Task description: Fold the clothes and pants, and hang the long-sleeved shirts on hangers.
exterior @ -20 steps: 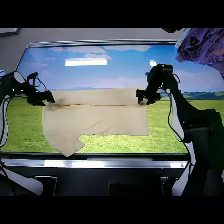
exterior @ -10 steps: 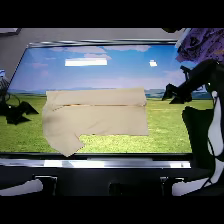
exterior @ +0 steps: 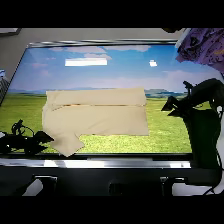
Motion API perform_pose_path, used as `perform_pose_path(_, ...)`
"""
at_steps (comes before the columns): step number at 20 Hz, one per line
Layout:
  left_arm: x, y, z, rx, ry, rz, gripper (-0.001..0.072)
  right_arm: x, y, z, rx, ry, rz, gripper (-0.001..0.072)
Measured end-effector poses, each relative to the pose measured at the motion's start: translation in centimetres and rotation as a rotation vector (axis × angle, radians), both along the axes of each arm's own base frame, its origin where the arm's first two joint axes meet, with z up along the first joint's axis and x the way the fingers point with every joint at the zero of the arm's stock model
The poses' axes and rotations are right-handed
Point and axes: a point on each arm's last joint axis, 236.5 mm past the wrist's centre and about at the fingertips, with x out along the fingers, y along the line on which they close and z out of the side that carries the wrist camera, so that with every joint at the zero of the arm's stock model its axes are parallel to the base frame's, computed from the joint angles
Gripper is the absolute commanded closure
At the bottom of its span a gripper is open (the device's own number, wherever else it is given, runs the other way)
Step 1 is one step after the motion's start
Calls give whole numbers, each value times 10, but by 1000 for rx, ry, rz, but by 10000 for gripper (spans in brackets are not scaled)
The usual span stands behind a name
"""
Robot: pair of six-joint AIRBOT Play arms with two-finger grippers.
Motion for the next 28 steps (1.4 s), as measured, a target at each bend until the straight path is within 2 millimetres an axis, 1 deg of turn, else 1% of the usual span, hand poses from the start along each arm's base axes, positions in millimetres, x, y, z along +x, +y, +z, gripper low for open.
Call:
perform_pose_path(1, -1, -1, -3, 2, -3, 5, 117, -1, 0, 0, 2, 1, -2, 233)
perform_pose_path(2, -2, -3, -5, 0, -5, 9, 117, -1, 0, -1, 3, 0, -4, 233)
perform_pose_path(6, 4, -6, -14, -5, -18, 34, 125, -3, 3, -1, 14, 6, -1, 233)
perform_pose_path(7, 6, -7, -17, -5, -19, 37, 228, -4, 3, -1, 18, 8, 0, 233)
perform_pose_path(8, 7, -10, -20, -14, -14, 36, 494, -4, 4, -1, 19, 9, 0, 233)
perform_pose_path(9, 8, -12, -25, -15, -6, 32, 682, -6, 4, 0, 22, 16, 3, 232)
perform_pose_path(11, 10, -16, -28, -23, -2, 32, 690, -11, 6, -2, 29, 34, 14, 225)
perform_pose_path(13, 11, -17, -29, -29, 0, 32, 690, -23, 9, -9, 41, 69, 36, 205)
perform_pose_path(14, 12, -17, -29, -30, -2, 33, 690, -29, 11, -14, 50, 88, 42, 149)
perform_pose_path(15, 14, -17, -28, -31, -5, 35, 690, -37, 15, -21, 65, 113, 42, 131)
perform_pose_path(18, 19, -16, -23, -34, -15, 31, 690, -56, 31, -39, 131, 162, 30, 127)
perform_pose_path(20, 22, -15, -20, -33, -23, 29, 690, -64, 45, -49, 187, 176, 7, 127)
perform_pose_path(23, 24, -15, -17, -33, -30, 28, 689, -76, 67, -64, 224, 195, 7, 128)
perform_pose_path(24, 25, -14, -17, -33, -31, 28, 690, -80, 75, -69, 225, 201, 15, 147)
perform_pose_path(25, 25, -14, -16, -33, -32, 28, 690, -85, 86, -72, 234, 208, 33, 206)
perform_pose_path(26, 25, -14, -16, -33, -32, 28, 690, -87, 96, -74, 235, 208, 47, 341)
perform_pose_path(27, 25, -14, -16, -33, -32, 27, 690, -88, 103, -78, 226, 201, 59, 580)
perform_pose_path(28, 26, -14, -16, -33, -33, 27, 690, -88, 108, -83, 207, 190, 70, 687)
